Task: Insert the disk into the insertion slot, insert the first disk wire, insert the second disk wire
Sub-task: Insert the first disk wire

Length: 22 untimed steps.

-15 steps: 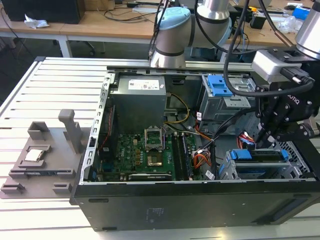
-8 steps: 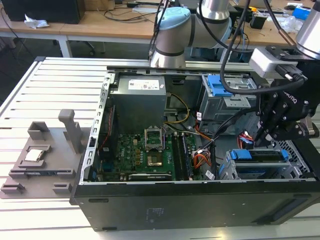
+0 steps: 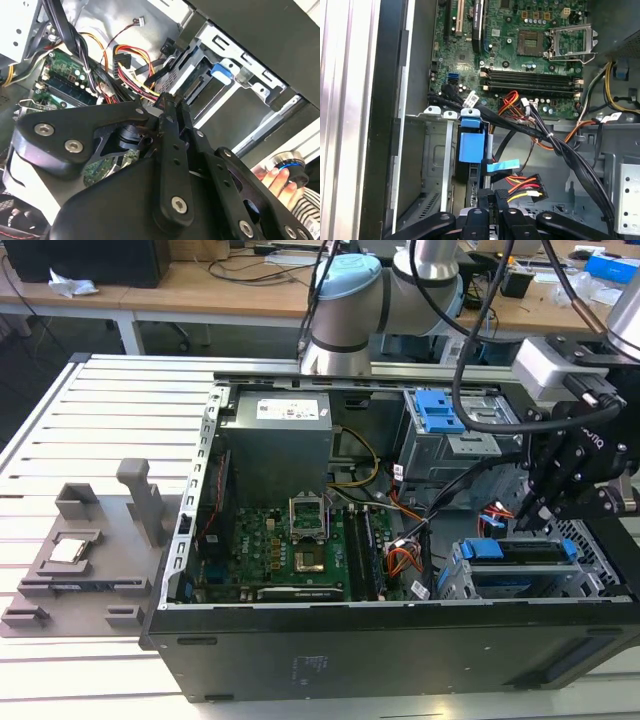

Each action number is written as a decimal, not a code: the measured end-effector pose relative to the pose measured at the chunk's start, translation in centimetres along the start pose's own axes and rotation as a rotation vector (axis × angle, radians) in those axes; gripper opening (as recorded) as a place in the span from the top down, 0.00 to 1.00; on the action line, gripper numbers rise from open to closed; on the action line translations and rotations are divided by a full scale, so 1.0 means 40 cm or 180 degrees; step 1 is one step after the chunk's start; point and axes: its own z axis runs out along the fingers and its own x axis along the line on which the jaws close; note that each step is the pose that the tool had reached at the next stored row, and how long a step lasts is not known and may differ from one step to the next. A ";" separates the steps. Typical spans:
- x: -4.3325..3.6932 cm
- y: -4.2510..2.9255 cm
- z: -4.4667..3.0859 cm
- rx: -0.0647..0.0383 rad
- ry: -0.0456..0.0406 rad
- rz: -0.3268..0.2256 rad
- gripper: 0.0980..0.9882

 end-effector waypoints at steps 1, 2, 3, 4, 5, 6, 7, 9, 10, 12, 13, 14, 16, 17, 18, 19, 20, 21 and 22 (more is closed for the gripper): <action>0.000 -0.002 0.002 -0.0001 -0.0013 0.0015 0.92; 0.001 -0.004 0.006 -0.0001 -0.0025 0.0031 0.92; 0.002 -0.006 0.008 -0.0002 -0.0031 0.0044 0.92; 0.003 -0.007 0.009 -0.0002 -0.0033 0.0052 0.92; 0.004 -0.008 0.010 -0.0002 -0.0034 0.0059 0.92; 0.007 -0.011 0.012 -0.0004 -0.0035 0.0070 0.92; 0.010 -0.014 0.013 -0.0004 -0.0036 0.0078 0.92; 0.013 -0.018 0.015 -0.0006 -0.0036 0.0087 0.92; 0.017 -0.021 0.017 -0.0007 -0.0037 0.0096 0.92; 0.026 -0.027 0.020 -0.0010 -0.0038 0.0111 0.92; 0.031 -0.029 0.021 -0.0012 -0.0039 0.0117 0.92; 0.034 -0.031 0.022 -0.0014 -0.0039 0.0125 0.92; 0.035 -0.032 0.024 -0.0015 -0.0040 0.0136 0.92; 0.036 -0.032 0.025 -0.0016 -0.0040 0.0143 0.92; 0.038 -0.033 0.026 -0.0016 -0.0040 0.0145 0.92; 0.040 -0.033 0.026 -0.0016 -0.0039 0.0146 0.92; 0.042 -0.033 0.026 -0.0016 -0.0040 0.0146 0.92; 0.044 -0.033 0.026 -0.0015 -0.0040 0.0146 0.92; 0.045 -0.032 0.025 -0.0015 -0.0040 0.0146 0.92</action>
